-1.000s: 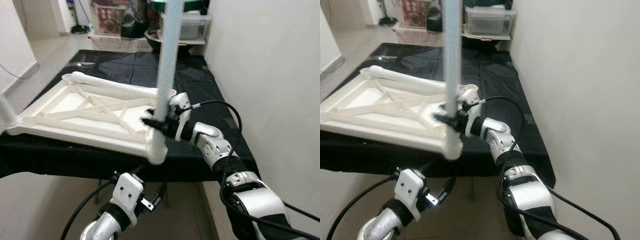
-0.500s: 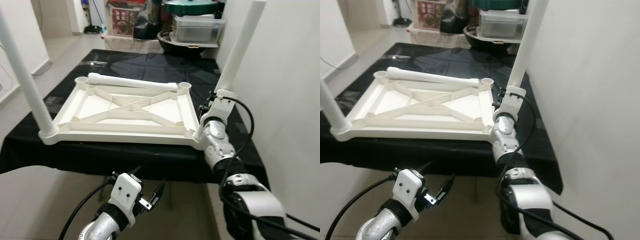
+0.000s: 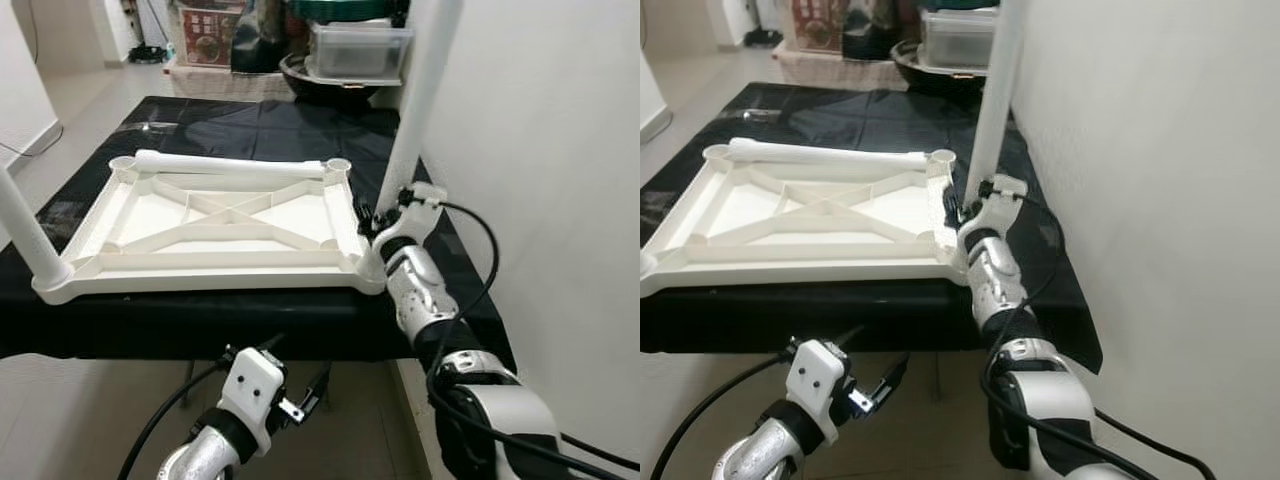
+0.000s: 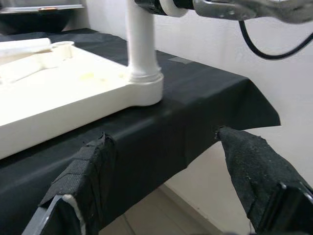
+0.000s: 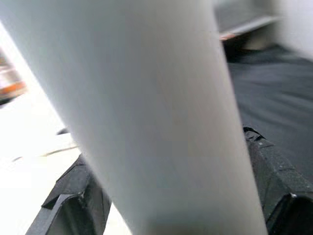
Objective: Building children table
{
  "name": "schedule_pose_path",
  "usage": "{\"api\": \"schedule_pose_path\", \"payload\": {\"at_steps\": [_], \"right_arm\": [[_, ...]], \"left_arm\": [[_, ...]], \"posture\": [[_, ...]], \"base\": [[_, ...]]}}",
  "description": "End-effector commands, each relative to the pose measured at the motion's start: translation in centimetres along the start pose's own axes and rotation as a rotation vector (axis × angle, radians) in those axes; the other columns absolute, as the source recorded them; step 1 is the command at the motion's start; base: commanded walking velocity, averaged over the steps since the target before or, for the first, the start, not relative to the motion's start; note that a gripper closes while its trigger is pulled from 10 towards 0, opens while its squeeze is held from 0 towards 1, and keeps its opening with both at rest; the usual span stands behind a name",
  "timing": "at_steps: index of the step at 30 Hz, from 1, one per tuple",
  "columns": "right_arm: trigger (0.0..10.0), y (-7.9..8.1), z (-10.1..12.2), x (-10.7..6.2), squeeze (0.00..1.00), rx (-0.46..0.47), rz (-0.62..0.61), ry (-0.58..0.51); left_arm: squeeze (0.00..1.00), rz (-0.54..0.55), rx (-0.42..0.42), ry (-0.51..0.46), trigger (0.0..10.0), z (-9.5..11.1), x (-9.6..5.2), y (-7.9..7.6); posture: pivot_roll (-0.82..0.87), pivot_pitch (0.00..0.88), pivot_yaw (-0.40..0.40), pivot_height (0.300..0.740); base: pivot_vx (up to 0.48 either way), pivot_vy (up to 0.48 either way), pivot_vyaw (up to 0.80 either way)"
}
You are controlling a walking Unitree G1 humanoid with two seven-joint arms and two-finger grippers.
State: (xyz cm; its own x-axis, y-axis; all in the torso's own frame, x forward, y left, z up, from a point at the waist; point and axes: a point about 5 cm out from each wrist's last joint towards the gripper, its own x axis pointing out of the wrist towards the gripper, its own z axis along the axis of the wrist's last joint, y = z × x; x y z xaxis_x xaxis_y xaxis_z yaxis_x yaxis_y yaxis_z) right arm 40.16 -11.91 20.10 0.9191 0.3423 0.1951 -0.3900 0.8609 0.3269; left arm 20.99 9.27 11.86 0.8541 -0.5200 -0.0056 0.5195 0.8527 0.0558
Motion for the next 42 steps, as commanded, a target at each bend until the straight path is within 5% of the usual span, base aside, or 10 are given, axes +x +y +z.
{"api": "schedule_pose_path", "payload": {"at_steps": [1,9,19,20,27,32,36,38,40,42], "right_arm": [[10.0,1.4,-1.2,-0.2,0.00,0.012,0.212,0.090],[10.0,2.3,-1.5,-3.3,0.00,-0.032,0.826,0.294],[10.0,5.2,-0.6,-3.0,0.00,0.028,1.149,0.319],[0.0,5.5,-0.9,-2.9,0.00,-0.007,1.153,0.322],[0.0,5.7,-1.6,-2.6,0.00,-0.082,1.111,0.320],[0.0,3.2,-1.7,-1.5,0.00,-0.186,0.683,0.217],[0.0,2.6,-1.4,-1.1,0.00,-0.185,0.577,0.180],[0.0,0.4,-0.9,-0.2,0.00,-0.177,0.156,0.124],[0.0,0.4,-0.9,-0.2,0.00,-0.177,0.156,0.124],[0.0,-3.0,-0.9,-0.9,0.00,-0.160,-0.388,0.105]], "left_arm": [[0.00,-0.007,-0.004,0.016,10.0,-0.4,0.0,-0.2],[0.00,-0.009,-0.002,0.014,10.0,-0.3,0.0,-0.2],[0.00,-0.007,0.001,0.011,10.0,-0.1,0.0,-0.2],[0.00,-0.007,0.001,0.011,10.0,-0.1,0.0,-0.2],[0.00,-0.004,0.002,0.011,10.0,0.0,0.0,-0.2],[0.00,-0.005,-0.002,0.012,10.0,-0.1,0.0,-0.2],[0.00,-0.006,-0.002,0.013,10.0,-0.1,0.0,-0.1],[0.00,-0.008,-0.003,0.014,10.0,-0.2,0.0,-0.1],[0.00,-0.008,-0.003,0.014,10.0,-0.2,0.0,-0.1],[0.00,-0.009,-0.002,0.016,10.0,-0.2,0.0,-0.1]], "posture": [[0.13,0.049,-0.070,0.740],[0.14,0.056,-0.069,0.740],[0.15,0.066,-0.074,0.740],[0.16,0.070,-0.080,0.740],[0.16,0.071,-0.080,0.740],[0.14,0.074,-0.074,0.740],[0.14,0.074,-0.074,0.740],[0.14,0.073,-0.068,0.740],[0.14,0.073,-0.068,0.740],[0.14,0.071,-0.069,0.740]], "base": [[0.000,0.000,0.00],[0.000,0.000,0.00],[0.000,0.000,0.00],[0.000,0.000,0.00],[0.000,0.000,0.00],[0.000,0.000,0.00],[0.000,0.000,0.00],[0.000,0.000,0.00],[0.000,0.000,0.00],[0.000,0.000,0.00]]}}
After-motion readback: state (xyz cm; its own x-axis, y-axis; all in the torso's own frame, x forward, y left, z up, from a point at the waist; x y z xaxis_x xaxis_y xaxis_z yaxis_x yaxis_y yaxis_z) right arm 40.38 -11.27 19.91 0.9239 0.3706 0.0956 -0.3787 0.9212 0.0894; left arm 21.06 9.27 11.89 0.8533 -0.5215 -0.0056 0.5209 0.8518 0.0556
